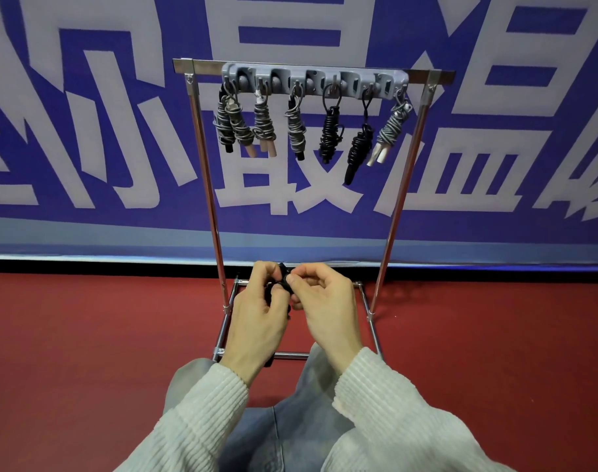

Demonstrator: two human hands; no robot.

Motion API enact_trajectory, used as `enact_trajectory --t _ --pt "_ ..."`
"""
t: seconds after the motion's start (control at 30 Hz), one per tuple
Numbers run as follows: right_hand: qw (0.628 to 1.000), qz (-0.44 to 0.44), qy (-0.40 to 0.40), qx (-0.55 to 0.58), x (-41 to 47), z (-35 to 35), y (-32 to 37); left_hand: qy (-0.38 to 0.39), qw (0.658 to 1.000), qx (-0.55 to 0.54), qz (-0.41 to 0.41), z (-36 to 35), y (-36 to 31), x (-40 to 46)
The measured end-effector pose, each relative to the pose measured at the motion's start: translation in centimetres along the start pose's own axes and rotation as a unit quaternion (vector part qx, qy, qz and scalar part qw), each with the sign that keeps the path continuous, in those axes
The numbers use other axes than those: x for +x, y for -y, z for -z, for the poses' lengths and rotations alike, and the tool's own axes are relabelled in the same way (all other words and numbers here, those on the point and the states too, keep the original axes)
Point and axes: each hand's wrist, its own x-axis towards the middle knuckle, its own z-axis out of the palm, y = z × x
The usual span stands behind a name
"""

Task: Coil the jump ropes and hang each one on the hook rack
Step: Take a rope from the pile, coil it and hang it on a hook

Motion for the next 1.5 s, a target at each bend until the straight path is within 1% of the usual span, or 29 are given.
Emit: enact_trajectory --t 0.13,0.23,0.3,0.37,0.43,0.5,0.7,0.8,1.0,1.07,1.13,1.23,1.33,1.5 --pt "0.999 -0.03 -0.008 0.018 -0.3 0.1 -0.7 0.022 0.996 0.08 -0.025 0.0 0.8 0.0" --pt "0.995 -0.066 -0.052 0.05 -0.3 -0.1 -1.5 0.038 0.991 0.122 -0.036 -0.3 0.9 -0.2" --pt "0.996 -0.039 -0.074 0.036 -0.4 -0.5 -2.2 0.04 0.993 0.107 -0.023 -0.5 0.9 -0.2" --pt "0.995 0.048 -0.081 -0.045 -0.5 -0.7 -2.9 0.04 0.996 0.079 0.001 -0.5 1.1 -0.1" --pt "0.983 0.119 -0.072 -0.116 -0.3 -0.4 -3.4 0.055 0.997 0.053 0.022 -0.5 1.1 -0.2" --pt "0.981 0.138 -0.055 -0.128 0.0 0.1 -3.3 0.058 0.997 0.033 0.03 -0.4 0.9 -0.3" --pt "0.993 0.089 0.0 -0.075 0.3 0.6 -2.4 0.042 0.999 0.011 0.024 -0.5 0.8 -0.2" --pt "0.993 0.079 0.019 -0.09 0.4 0.8 -2.4 0.039 0.998 -0.014 0.037 -0.4 1.2 -0.6" --pt "0.984 0.125 -0.002 -0.127 0.6 0.6 -2.5 -0.016 0.99 -0.106 0.09 -0.9 0.7 -0.4" --pt "0.984 0.121 -0.008 -0.128 1.0 0.8 -2.3 -0.021 0.988 -0.117 0.098 -1.0 0.6 -0.2" --pt "0.981 0.132 -0.002 -0.143 1.1 1.1 -2.1 -0.018 0.988 -0.119 0.1 -1.0 0.6 -0.2" --pt "0.974 0.149 0.029 -0.17 1.1 1.5 -2.4 -0.008 0.988 -0.113 0.104 -0.9 1.0 -0.2" --pt "0.972 0.152 0.062 -0.171 1.1 2.1 -2.9 0.011 0.988 -0.099 0.116 -0.8 1.2 0.0" --pt "0.964 0.139 0.115 -0.195 1.8 2.6 -3.2 0.012 0.989 -0.081 0.125 -0.5 1.8 0.0"
